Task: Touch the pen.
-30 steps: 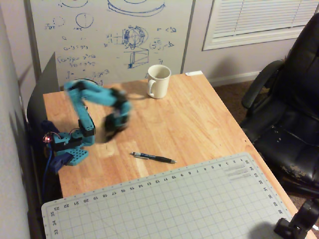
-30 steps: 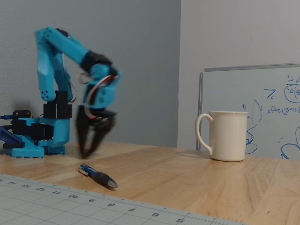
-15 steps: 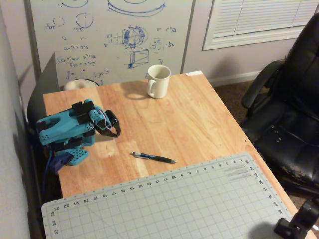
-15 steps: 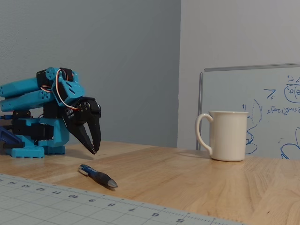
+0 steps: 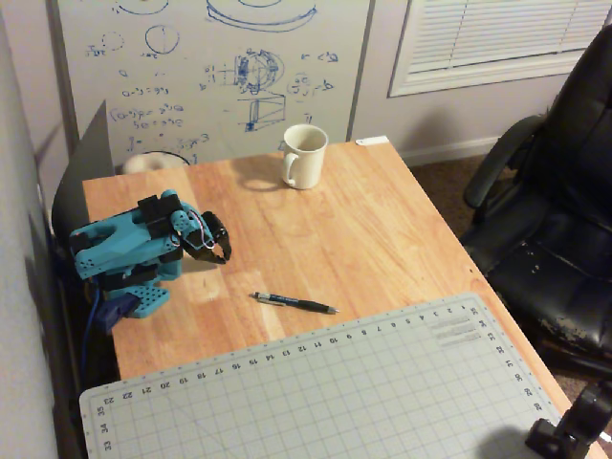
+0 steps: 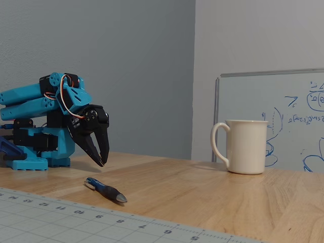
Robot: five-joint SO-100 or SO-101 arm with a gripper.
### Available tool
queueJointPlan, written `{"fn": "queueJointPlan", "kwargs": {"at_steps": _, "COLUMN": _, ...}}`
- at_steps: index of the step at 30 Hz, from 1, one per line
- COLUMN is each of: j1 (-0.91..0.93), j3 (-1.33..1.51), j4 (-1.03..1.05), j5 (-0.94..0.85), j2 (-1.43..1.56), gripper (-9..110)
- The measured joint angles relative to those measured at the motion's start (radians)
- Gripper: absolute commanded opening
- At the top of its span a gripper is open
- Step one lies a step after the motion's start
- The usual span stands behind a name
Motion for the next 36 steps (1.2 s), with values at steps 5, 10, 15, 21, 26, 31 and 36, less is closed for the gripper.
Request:
{"fn": "queueJointPlan", "kwargs": {"at_steps": 5, "j1": 0.0, "j3": 0.0, "j4": 0.0, "j5": 0.0, "j2": 0.0, "gripper": 1}}
{"fn": "queueJointPlan", "kwargs": {"at_steps": 10, "j1": 0.0, "j3": 0.0, "j4": 0.0, "j5": 0.0, "j2": 0.0, "gripper": 1}}
{"fn": "queueJointPlan", "kwargs": {"at_steps": 15, "j1": 0.0, "j3": 0.0, "j4": 0.0, "j5": 0.0, "j2": 0.0, "gripper": 1}}
{"fn": "queueJointPlan", "kwargs": {"at_steps": 21, "j1": 0.0, "j3": -0.049, "j4": -0.02, "j5": 0.0, "j2": 0.0, "gripper": 0}}
{"fn": "queueJointPlan", "kwargs": {"at_steps": 26, "j1": 0.0, "j3": -0.199, "j4": -0.044, "j5": 0.0, "j2": -0.092, "gripper": 0}}
{"fn": "queueJointPlan", "kwargs": {"at_steps": 31, "j1": 0.0, "j3": -0.388, "j4": -0.08, "j5": 0.0, "j2": -0.359, "gripper": 0}}
{"fn": "queueJointPlan", "kwargs": {"at_steps": 36, "j1": 0.072, "j3": -0.641, "j4": -0.094, "j5": 0.0, "j2": -0.715, "gripper": 0}}
